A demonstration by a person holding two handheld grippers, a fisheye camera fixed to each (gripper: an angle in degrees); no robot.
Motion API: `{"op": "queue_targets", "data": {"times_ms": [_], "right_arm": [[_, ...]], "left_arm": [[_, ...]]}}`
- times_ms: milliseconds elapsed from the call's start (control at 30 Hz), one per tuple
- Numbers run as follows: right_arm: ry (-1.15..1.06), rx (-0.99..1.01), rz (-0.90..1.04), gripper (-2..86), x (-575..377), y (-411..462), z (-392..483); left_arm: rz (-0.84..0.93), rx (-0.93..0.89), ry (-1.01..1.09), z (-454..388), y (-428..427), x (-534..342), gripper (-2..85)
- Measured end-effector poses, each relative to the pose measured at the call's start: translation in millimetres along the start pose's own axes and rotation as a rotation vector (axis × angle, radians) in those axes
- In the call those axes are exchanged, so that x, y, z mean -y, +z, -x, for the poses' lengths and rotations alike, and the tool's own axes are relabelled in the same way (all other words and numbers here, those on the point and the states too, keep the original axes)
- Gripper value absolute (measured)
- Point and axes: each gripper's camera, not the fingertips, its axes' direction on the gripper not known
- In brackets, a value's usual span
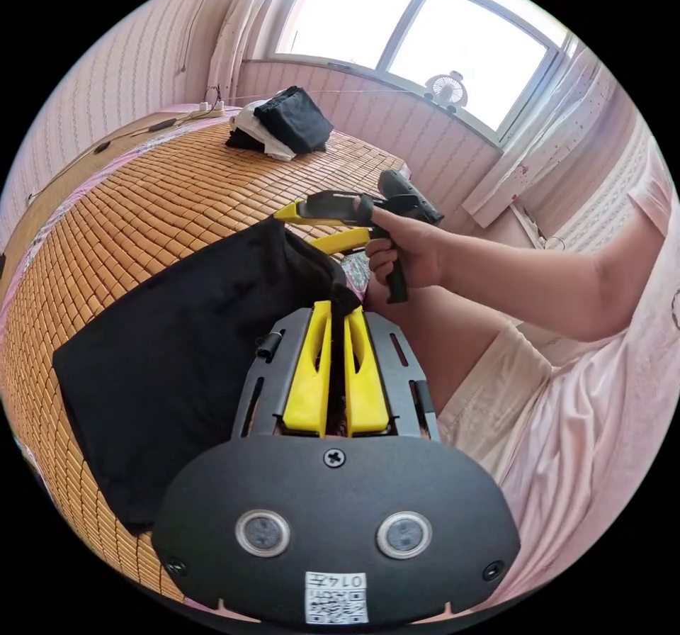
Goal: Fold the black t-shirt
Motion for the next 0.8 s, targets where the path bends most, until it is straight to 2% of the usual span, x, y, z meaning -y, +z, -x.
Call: {"op": "queue_targets", "data": {"times_ms": [133, 333, 467, 600, 667, 733, 800], "right_arm": [[0.017, 0.014, -0.121, 4.2, 11.0, -24.0, 9.5], [-0.152, 0.015, -0.193, 1.4, 8.4, -96.8, 81.5], [-0.195, -0.040, -0.190, 1.1, 10.3, -111.1, 128.8], [-0.314, -0.122, -0.047, 1.1, 17.2, -25.2, 196.5], [-0.358, -0.167, 0.032, 1.1, 19.0, 38.5, 218.1], [-0.395, -0.232, 0.121, 1.2, 17.1, 130.6, 235.2], [-0.405, -0.278, 0.183, 1.2, 12.8, 198.0, 241.5]], "left_arm": [[-0.040, -0.009, 0.011, -6.5, -20.3, -13.9, -0.2], [-0.170, -0.130, -0.015, -16.4, -32.0, -10.1, -0.2], [-0.210, -0.111, -0.004, -23.5, -43.0, -4.4, -0.1], [-0.246, -0.074, -0.089, -0.6, -70.6, -24.1, 0.0], [-0.228, 0.020, -0.130, 11.8, -80.6, -38.4, 0.0], [-0.150, 0.191, -0.192, 29.2, -84.2, -58.2, 0.1], [-0.105, 0.205, -0.297, 49.8, -85.4, -73.9, 0.2]]}}
